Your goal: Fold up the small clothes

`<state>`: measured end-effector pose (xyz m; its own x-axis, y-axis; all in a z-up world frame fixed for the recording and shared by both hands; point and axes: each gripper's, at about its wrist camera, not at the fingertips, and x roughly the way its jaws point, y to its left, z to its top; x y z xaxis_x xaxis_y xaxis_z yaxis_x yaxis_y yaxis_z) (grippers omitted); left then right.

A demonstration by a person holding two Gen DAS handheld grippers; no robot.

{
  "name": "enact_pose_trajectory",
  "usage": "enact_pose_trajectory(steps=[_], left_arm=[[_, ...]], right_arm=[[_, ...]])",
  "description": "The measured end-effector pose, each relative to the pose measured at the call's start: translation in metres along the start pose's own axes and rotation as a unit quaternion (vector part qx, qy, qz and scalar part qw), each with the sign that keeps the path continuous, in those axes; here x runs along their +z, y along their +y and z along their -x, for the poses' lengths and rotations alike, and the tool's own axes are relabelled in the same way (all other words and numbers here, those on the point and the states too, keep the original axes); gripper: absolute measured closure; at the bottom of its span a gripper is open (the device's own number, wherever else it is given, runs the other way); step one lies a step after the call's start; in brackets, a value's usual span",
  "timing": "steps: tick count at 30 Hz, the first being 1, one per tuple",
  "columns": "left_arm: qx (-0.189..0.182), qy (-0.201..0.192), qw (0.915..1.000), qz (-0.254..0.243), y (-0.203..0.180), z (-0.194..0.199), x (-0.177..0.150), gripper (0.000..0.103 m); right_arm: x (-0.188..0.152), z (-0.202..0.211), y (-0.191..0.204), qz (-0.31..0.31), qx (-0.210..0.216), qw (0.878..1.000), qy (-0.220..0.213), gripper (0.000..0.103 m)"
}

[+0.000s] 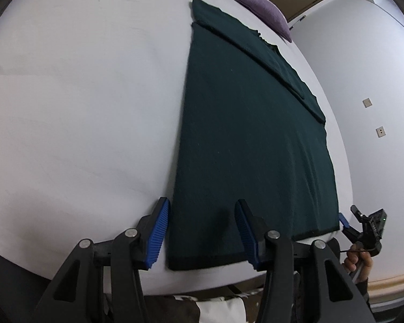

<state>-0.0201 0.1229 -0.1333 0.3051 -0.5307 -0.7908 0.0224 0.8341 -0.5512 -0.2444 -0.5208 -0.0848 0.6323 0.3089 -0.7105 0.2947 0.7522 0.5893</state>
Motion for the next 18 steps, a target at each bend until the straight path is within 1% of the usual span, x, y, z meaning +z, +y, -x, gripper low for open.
enact_pose_trajectory(steps=[3, 5, 8, 9, 10, 11, 12, 13, 16, 18], left_arm=[[-0.002, 0.013, 0.9999, 0.004, 0.001, -0.002, 0.0, 0.056], [-0.006, 0.021, 0.9997, 0.006, 0.0, -0.004, 0.0, 0.058], [-0.006, 0.028, 0.9996, 0.006, -0.001, -0.005, -0.003, 0.065], [-0.005, 0.03, 0.9995, 0.008, -0.001, -0.006, -0.004, 0.071], [-0.004, 0.031, 0.9994, 0.011, 0.0, -0.006, -0.004, 0.079], [-0.003, 0.032, 0.9994, 0.013, 0.002, -0.006, -0.004, 0.084], [-0.004, 0.033, 0.9993, 0.015, 0.003, -0.006, -0.004, 0.09], [-0.003, 0.033, 0.9993, 0.016, 0.004, -0.006, -0.004, 0.093], [0.003, 0.028, 0.9996, 0.005, 0.001, -0.005, -0.007, 0.095], [0.007, 0.024, 0.9997, -0.001, 0.0, -0.004, -0.009, 0.096]], right_arm=[[-0.001, 0.004, -0.01, -0.016, 0.014, 1.0, 0.018, 0.03], [0.001, 0.003, -0.012, -0.025, 0.016, 0.999, 0.025, 0.031], [-0.001, 0.007, -0.018, -0.041, 0.02, 0.998, 0.033, 0.032], [-0.001, 0.007, -0.02, -0.048, 0.021, 0.998, 0.039, 0.033], [-0.001, 0.007, -0.021, -0.051, 0.021, 0.997, 0.044, 0.033], [-0.002, 0.007, -0.022, -0.055, 0.022, 0.997, 0.052, 0.035], [-0.003, 0.008, -0.023, -0.058, 0.021, 0.997, 0.056, 0.036], [-0.003, 0.007, -0.024, -0.061, 0.021, 0.996, 0.059, 0.037], [-0.002, 0.005, -0.025, -0.071, 0.021, 0.995, 0.069, 0.039], [-0.002, 0.0, -0.023, -0.072, 0.019, 0.993, 0.087, 0.045]])
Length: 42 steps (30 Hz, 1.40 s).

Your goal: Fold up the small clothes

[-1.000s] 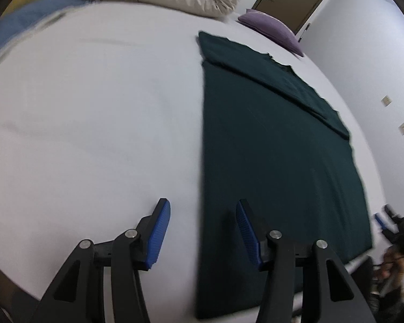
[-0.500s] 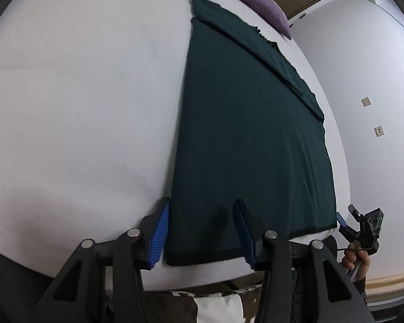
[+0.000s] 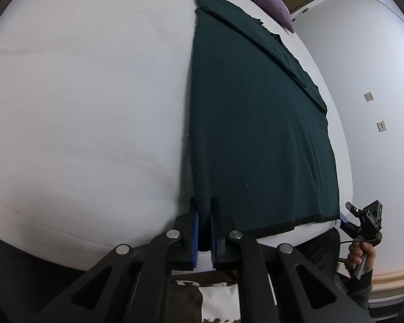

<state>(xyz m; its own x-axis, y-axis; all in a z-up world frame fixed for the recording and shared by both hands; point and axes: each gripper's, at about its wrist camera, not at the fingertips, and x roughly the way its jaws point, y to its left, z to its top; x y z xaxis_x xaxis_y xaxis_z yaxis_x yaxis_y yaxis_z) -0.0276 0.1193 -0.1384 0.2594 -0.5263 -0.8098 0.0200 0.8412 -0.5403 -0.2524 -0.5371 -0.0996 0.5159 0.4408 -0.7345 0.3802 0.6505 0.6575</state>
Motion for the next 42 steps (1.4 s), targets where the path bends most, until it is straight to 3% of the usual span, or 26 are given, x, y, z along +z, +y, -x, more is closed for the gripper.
enact_pose_trajectory(steps=[9, 14, 20, 28, 35, 42], left_arm=[[-0.016, -0.023, 0.9996, 0.002, 0.004, 0.012, -0.003, 0.096], [-0.028, -0.04, 0.9988, 0.007, 0.005, 0.02, -0.006, 0.097], [-0.083, -0.066, 0.9937, 0.036, 0.01, 0.041, -0.003, 0.097], [-0.159, -0.128, 0.9766, 0.069, -0.003, 0.078, 0.021, 0.097], [-0.21, -0.163, 0.959, 0.098, -0.013, 0.09, 0.055, 0.097], [-0.218, -0.188, 0.9514, 0.109, -0.02, 0.087, 0.115, 0.097]], right_arm=[[-0.004, -0.018, 0.009, -0.001, -0.005, 0.999, 0.049, 0.062], [-0.008, -0.018, 0.004, -0.004, 0.001, 0.999, 0.044, 0.095], [-0.009, -0.005, 0.013, 0.008, 0.028, 0.999, 0.02, 0.096], [0.018, 0.018, 0.045, 0.01, 0.094, 0.995, -0.022, 0.097], [0.062, 0.025, 0.081, 0.007, 0.145, 0.988, -0.062, 0.097], [0.126, 0.014, 0.118, 0.009, 0.162, 0.982, -0.094, 0.097]])
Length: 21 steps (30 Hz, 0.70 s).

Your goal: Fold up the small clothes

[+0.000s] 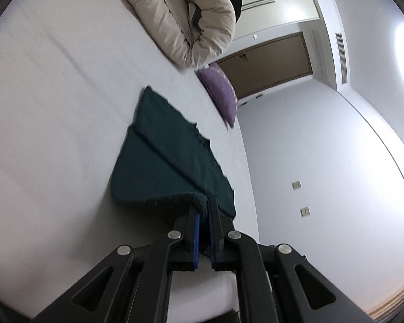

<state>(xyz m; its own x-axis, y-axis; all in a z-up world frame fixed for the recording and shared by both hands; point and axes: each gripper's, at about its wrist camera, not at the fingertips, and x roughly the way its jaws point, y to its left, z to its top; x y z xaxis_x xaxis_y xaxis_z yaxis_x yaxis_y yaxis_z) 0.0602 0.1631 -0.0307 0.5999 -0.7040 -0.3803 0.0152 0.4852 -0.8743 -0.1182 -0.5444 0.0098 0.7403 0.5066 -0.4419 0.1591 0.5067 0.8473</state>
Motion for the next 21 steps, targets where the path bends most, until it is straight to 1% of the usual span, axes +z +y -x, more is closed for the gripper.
enact_pose_trajectory(steps=[5, 10, 14, 15, 21], left_arm=[[0.0, -0.008, 0.9999, 0.006, -0.004, -0.037, 0.042, 0.097], [0.015, -0.014, 0.9998, 0.0, -0.005, -0.079, 0.081, 0.097], [0.026, -0.012, 0.9996, 0.009, 0.005, -0.116, 0.111, 0.097], [0.033, -0.012, 0.9993, 0.008, 0.007, -0.128, 0.12, 0.097], [0.065, -0.01, 0.9978, 0.009, 0.021, -0.178, 0.156, 0.097]], right_arm=[[0.045, -0.034, 0.016, 0.005, 0.005, 1.0, -0.023, 0.097], [0.097, -0.085, 0.023, 0.007, -0.018, 0.999, -0.043, 0.097], [0.136, -0.127, 0.02, 0.002, -0.032, 0.998, -0.056, 0.097], [0.147, -0.14, 0.017, -0.002, -0.036, 0.998, -0.058, 0.097], [0.186, -0.205, -0.004, -0.008, -0.071, 0.996, -0.062, 0.097]])
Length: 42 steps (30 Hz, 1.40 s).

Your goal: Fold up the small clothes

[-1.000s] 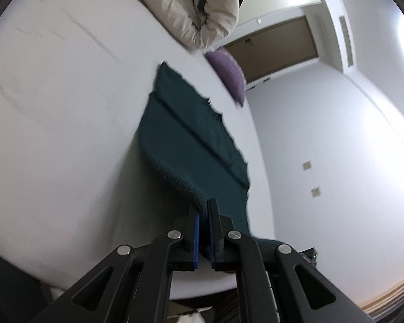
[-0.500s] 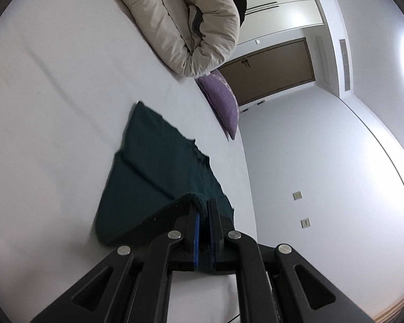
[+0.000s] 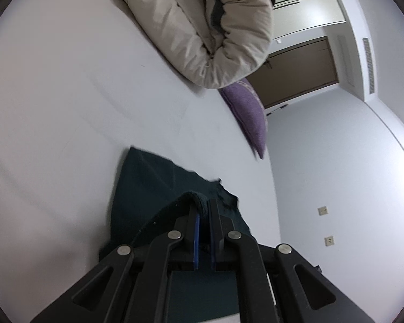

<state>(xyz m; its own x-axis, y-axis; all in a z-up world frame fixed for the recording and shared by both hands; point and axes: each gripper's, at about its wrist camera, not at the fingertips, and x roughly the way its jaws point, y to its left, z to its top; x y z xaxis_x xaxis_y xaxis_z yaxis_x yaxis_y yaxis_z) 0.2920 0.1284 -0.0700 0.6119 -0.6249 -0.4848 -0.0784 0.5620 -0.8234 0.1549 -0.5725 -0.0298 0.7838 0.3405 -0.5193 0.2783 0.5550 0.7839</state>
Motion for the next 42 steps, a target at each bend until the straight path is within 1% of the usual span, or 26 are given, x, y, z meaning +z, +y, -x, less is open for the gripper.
enact_pose_trajectory(steps=[5, 8, 9, 10, 11, 12, 13, 14, 15, 16, 19, 21, 23, 24, 27, 29, 31, 33, 35, 36, 38, 41, 42], left_arm=[[0.033, 0.001, 0.9995, -0.002, 0.014, -0.04, 0.025, 0.097], [0.071, 0.002, 0.9975, -0.007, 0.026, -0.062, 0.035, 0.094], [0.082, 0.0, 0.9966, -0.007, 0.031, -0.067, 0.038, 0.088], [0.087, 0.001, 0.9962, -0.003, 0.036, -0.072, 0.04, 0.07], [0.086, 0.0, 0.9963, 0.003, 0.041, -0.073, 0.041, 0.062], [0.082, -0.002, 0.9966, 0.006, 0.043, -0.073, 0.042, 0.053], [0.076, -0.004, 0.9971, 0.003, 0.042, -0.069, 0.042, 0.052], [0.074, -0.007, 0.9972, -0.004, 0.04, -0.065, 0.042, 0.051], [0.077, -0.01, 0.9969, -0.013, 0.037, -0.061, 0.04, 0.05], [0.082, -0.012, 0.9963, -0.022, 0.034, -0.056, 0.038, 0.05], [0.101, -0.012, 0.993, -0.061, 0.024, -0.04, 0.024, 0.05], [0.116, -0.013, 0.9895, -0.085, 0.021, -0.031, 0.01, 0.05], [0.124, -0.012, 0.9865, -0.106, 0.019, -0.02, -0.008, 0.05], [0.129, -0.014, 0.9848, -0.115, 0.018, -0.015, -0.018, 0.049], [0.155, -0.022, 0.9743, -0.162, 0.01, 0.001, -0.052, 0.049], [0.164, -0.026, 0.969, -0.183, 0.008, 0.008, -0.069, 0.049], [0.174, -0.025, 0.9649, -0.195, 0.009, 0.009, -0.08, 0.047], [0.182, -0.019, 0.9629, -0.198, 0.013, 0.008, -0.087, 0.047], [0.185, -0.015, 0.9624, -0.199, 0.016, 0.007, -0.094, 0.047], [0.188, -0.015, 0.9605, -0.205, 0.016, 0.007, -0.098, 0.047], [0.192, -0.014, 0.957, -0.217, 0.014, 0.005, -0.104, 0.049], [0.2, -0.006, 0.9522, -0.231, 0.014, 0.002, -0.112, 0.049], [0.202, -0.006, 0.951, -0.234, 0.014, 0.001, -0.114, 0.051]], right_arm=[[0.02, -0.051, -0.013, -0.012, -0.024, 1.0, -0.002, 0.097], [0.031, -0.086, -0.017, -0.004, -0.038, 0.999, 0.009, 0.096], [0.034, -0.099, -0.017, 0.009, -0.054, 0.998, 0.014, 0.093], [0.035, -0.109, -0.017, 0.017, -0.074, 0.997, 0.013, 0.091], [0.038, -0.121, -0.019, 0.022, -0.102, 0.994, 0.015, 0.083], [0.041, -0.129, -0.023, 0.019, -0.112, 0.993, 0.017, 0.077], [0.043, -0.135, -0.027, 0.018, -0.119, 0.993, 0.018, 0.061], [0.044, -0.138, -0.03, 0.017, -0.125, 0.992, 0.008, 0.049], [0.044, -0.136, -0.032, 0.015, -0.126, 0.992, -0.006, 0.047], [0.043, -0.135, -0.034, 0.014, -0.125, 0.992, -0.014, 0.047], [0.039, -0.128, -0.035, 0.022, -0.12, 0.992, -0.014, 0.047], [0.033, -0.118, -0.031, 0.041, -0.129, 0.991, -0.015, 0.046], [0.023, -0.109, -0.022, 0.076, -0.138, 0.987, -0.008, 0.045], [0.014, -0.103, -0.016, 0.098, -0.14, 0.985, -0.005, 0.045], [-0.012, -0.087, -0.003, 0.161, -0.16, 0.974, 0.009, 0.045], [-0.03, -0.082, 0.002, 0.202, -0.175, 0.964, 0.02, 0.047], [-0.047, -0.073, 0.003, 0.23, -0.182, 0.956, 0.026, 0.048], [-0.063, -0.068, 0.001, 0.252, -0.189, 0.949, 0.032, 0.051], [-0.08, -0.055, -0.002, 0.258, -0.195, 0.946, 0.034, 0.056], [-0.083, -0.054, -0.005, 0.257, -0.2, 0.945, 0.034, 0.059], [-0.092, -0.047, -0.009, 0.26, -0.209, 0.942, 0.035, 0.07], [-0.106, -0.042, -0.016, 0.264, -0.221, 0.938, 0.046, 0.073], [-0.109, -0.038, -0.02, 0.263, -0.222, 0.938, 0.046, 0.073]])
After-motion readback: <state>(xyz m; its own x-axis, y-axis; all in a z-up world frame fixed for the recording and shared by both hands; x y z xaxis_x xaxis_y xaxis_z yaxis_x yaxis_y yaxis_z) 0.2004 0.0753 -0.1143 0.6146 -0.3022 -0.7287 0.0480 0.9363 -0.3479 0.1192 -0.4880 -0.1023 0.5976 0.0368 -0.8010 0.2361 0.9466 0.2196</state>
